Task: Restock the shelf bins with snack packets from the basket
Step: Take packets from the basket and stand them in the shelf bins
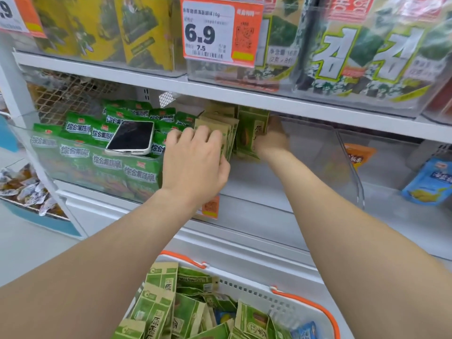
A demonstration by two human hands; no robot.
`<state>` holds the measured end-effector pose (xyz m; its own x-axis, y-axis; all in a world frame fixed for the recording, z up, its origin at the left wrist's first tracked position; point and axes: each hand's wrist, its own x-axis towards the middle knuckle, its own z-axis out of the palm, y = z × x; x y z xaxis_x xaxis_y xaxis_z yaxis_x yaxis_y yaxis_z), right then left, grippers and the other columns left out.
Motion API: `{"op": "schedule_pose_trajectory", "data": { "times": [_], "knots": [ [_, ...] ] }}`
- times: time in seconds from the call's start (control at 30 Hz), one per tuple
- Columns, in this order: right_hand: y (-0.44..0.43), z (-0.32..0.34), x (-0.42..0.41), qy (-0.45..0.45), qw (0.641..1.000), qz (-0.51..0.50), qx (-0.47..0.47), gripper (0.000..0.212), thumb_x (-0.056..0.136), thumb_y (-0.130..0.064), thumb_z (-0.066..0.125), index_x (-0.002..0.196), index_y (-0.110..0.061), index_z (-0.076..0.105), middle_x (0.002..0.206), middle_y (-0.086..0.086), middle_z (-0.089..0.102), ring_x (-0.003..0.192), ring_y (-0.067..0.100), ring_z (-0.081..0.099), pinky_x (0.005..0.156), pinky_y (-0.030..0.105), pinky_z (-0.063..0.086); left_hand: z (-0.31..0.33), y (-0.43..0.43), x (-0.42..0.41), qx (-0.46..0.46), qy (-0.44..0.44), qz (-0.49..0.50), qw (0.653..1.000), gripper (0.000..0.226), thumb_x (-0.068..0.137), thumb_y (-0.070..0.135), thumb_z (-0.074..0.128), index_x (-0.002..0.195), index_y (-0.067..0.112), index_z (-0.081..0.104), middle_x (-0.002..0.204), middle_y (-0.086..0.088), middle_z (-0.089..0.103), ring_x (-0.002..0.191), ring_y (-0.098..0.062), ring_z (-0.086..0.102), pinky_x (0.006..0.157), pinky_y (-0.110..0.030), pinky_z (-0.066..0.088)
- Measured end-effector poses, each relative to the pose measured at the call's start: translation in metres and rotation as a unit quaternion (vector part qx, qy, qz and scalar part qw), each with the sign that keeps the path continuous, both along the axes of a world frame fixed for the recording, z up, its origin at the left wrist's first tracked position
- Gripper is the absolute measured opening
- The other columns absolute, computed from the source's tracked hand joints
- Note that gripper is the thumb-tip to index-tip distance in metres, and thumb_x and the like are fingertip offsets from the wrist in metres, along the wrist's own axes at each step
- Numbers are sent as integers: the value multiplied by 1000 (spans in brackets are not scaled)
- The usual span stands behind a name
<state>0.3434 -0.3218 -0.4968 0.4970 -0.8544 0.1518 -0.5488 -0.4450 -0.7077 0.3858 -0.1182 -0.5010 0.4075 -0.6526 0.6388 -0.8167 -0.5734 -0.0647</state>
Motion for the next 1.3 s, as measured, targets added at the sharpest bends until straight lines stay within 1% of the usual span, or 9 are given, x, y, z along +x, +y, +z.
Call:
{"op": "schedule_pose_trajectory", "data": {
  "times": [0.2,0.37,0.5,0.6,0.7,0.83,0.97,1.07,1.3],
  "knots": [
    [-3,-20,16,-28,999,-31,5,28,102,-18,53,128,-6,55,126,16,66,118,38,62,85,35,49,-1,-2,-1,-6,5,9,1000,24,90,39,52,98,17,60,99,-6,60,91,-34,57,93,-50,41],
    [-4,-19,11,-57,996,-67,7,61,103,-30,58,149,1,34,140,18,59,126,36,59,91,34,50,-1,-1,-1,1,11,9,1000,25,90,40,51,100,19,60,102,-5,60,94,-33,57,94,-50,41],
    [-9,-20,6,-57,996,-63,-1,30,105,-26,55,123,-3,60,125,17,66,116,35,64,77,26,41,0,-1,-2,2,16,9,1000,25,90,41,51,101,19,60,103,-5,60,95,-32,57,93,-50,41],
    [-8,-19,3,-36,998,-45,-4,30,105,-28,55,115,-4,70,122,15,70,114,34,66,78,23,41,1,0,-3,4,17,8,1000,26,90,41,51,101,19,60,103,-5,60,95,-32,57,93,-49,41],
    [-4,-18,1,-20,999,-35,-11,27,105,-20,51,113,-5,72,121,15,70,113,34,66,85,26,51,1,1,-3,8,16,7,1000,27,90,42,51,102,19,59,104,-5,61,96,-32,57,93,-49,42],
    [-3,-19,-3,-13,999,27,-32,26,99,-12,53,116,-16,72,125,7,68,115,29,64,89,24,51,1,2,-4,10,15,7,1000,27,90,42,52,103,20,59,104,-5,61,96,-31,57,93,-49,41],
    [-3,-18,-7,-16,997,76,-24,34,97,-9,51,126,-22,63,119,1,58,103,23,58,81,23,47,1,1,-4,14,14,9,1000,27,90,42,52,104,20,59,105,-4,60,97,-31,57,93,-49,41],
    [-4,-18,-6,-17,996,79,-26,39,96,-8,51,130,-24,56,119,5,58,99,24,56,77,28,49,1,1,-4,14,12,8,1000,27,90,42,53,104,20,59,105,-5,61,97,-31,57,93,-49,41],
    [-2,-20,-6,17,995,89,-36,47,93,-2,55,136,-18,63,145,8,56,128,28,56,93,19,44,2,2,-3,20,11,9,1000,29,90,43,52,106,20,59,107,-5,60,98,-32,57,94,-49,41]
  ]
}}
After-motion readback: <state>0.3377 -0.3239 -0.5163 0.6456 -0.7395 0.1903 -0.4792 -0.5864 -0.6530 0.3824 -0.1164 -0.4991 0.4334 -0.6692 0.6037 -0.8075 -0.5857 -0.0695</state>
